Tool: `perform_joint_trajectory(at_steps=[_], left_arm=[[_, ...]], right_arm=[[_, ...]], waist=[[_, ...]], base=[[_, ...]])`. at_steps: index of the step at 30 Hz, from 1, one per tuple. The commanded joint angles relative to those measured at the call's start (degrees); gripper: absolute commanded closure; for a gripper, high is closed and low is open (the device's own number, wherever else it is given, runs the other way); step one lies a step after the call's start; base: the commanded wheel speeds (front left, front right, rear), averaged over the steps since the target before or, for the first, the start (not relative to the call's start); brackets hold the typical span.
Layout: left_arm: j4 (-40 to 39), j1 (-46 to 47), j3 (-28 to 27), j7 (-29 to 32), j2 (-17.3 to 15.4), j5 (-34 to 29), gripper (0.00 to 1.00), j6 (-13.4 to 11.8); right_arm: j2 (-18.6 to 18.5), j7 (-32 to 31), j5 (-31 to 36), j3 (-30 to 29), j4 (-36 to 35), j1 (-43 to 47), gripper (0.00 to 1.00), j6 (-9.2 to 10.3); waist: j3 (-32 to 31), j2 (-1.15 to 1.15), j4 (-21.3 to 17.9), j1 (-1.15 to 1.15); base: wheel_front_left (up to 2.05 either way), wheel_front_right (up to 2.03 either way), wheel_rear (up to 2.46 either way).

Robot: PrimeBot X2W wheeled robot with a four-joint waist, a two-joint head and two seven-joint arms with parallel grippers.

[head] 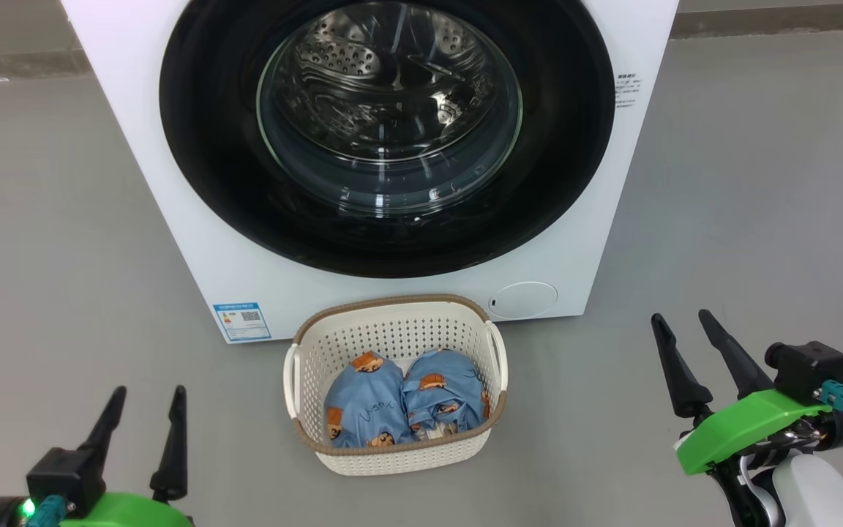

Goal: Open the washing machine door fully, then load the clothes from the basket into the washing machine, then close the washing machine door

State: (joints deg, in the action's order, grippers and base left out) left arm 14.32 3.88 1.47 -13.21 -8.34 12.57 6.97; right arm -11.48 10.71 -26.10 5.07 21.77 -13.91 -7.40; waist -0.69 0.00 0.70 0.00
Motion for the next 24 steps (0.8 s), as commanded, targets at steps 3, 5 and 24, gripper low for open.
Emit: perform_joint_trajectory(at_steps=[3,5,24], left_arm=[[-0.69,2.95,-2.64,-1.29,-1.58,-3.45,0.0,-0.84],[-0.16,2.96,-3.06,-1.63,-1.38,-4.67,0.0,-1.31],[3.09,3.67,-5.1,-1.79,-0.4,-4.79,0.0,-4.51]], right_arm=[[-0.77,0.61,3.57,1.28,-1.23,-2.47,0.0,-0.09],[-0.85,0.63,5.06,1.16,-1.26,-2.56,0.0,-0.09],[0.93,-0.51,8.79,-1.97,-2.33,-1.85,0.0,-0.09]], waist=[[-0.08,0.0,0.01,0.0],[-0.15,0.0,0.05,0.0],[-0.31,0.0,0.22,0.0]], base=[[0.0,0.0,0.0],[0.0,0.0,0.0],[0.0,0.0,0.0]])
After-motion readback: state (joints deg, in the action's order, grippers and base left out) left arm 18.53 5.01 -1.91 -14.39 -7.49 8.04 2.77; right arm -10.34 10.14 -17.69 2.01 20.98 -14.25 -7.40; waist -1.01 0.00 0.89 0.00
